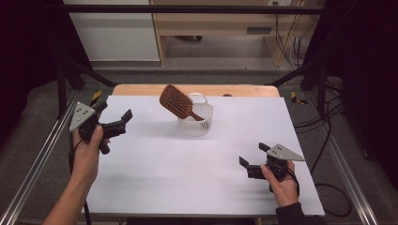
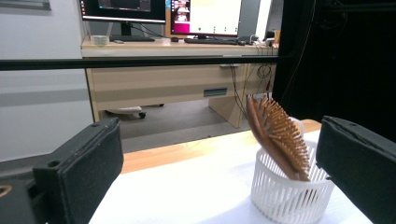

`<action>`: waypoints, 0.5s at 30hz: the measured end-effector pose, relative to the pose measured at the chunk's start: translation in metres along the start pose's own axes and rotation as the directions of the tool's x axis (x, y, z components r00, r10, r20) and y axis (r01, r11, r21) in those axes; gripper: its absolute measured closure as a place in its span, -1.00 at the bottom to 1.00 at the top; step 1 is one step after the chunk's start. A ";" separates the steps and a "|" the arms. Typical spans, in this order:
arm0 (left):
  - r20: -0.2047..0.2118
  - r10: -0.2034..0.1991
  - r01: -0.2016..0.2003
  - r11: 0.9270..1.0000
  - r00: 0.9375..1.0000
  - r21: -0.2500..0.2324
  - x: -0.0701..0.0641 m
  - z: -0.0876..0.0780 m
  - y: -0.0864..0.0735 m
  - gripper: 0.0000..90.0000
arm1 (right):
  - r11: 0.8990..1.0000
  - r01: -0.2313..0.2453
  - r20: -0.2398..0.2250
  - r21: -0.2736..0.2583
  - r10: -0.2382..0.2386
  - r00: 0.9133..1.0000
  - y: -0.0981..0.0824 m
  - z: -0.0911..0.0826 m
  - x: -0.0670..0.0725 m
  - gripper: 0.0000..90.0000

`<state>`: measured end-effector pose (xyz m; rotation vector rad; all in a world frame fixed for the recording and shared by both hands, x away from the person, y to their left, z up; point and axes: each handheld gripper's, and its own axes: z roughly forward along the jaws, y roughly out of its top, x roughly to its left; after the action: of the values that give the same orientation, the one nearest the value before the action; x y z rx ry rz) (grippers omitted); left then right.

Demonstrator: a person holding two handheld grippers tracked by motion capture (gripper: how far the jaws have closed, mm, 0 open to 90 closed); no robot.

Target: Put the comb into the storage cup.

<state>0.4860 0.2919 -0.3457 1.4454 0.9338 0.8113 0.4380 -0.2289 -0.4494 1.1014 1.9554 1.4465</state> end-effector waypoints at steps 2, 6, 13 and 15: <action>-0.004 0.001 -0.001 1.000 1.000 0.003 0.002 -0.006 -0.002 -0.98 | 1.000 0.008 0.000 -0.002 -0.008 1.000 0.000 0.000 0.000 -0.91; -0.011 0.005 -0.005 1.000 1.000 0.011 0.006 -0.016 -0.008 -0.98 | 1.000 0.015 0.004 -0.002 -0.015 1.000 0.000 0.000 0.000 -0.90; -0.025 -0.014 0.014 1.000 1.000 0.019 0.012 -0.034 -0.024 -0.98 | 0.999 0.039 0.009 -0.008 -0.039 0.999 -0.001 0.000 0.001 -0.89; -0.029 -0.021 0.022 1.000 0.999 0.020 0.014 -0.039 -0.028 -0.98 | 0.999 0.046 0.009 -0.013 -0.046 0.999 -0.001 0.000 0.001 -0.89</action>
<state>0.4549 0.3212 -0.3710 1.4420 0.9803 0.8104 0.4372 -0.2279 -0.4501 1.0484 1.9500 1.4254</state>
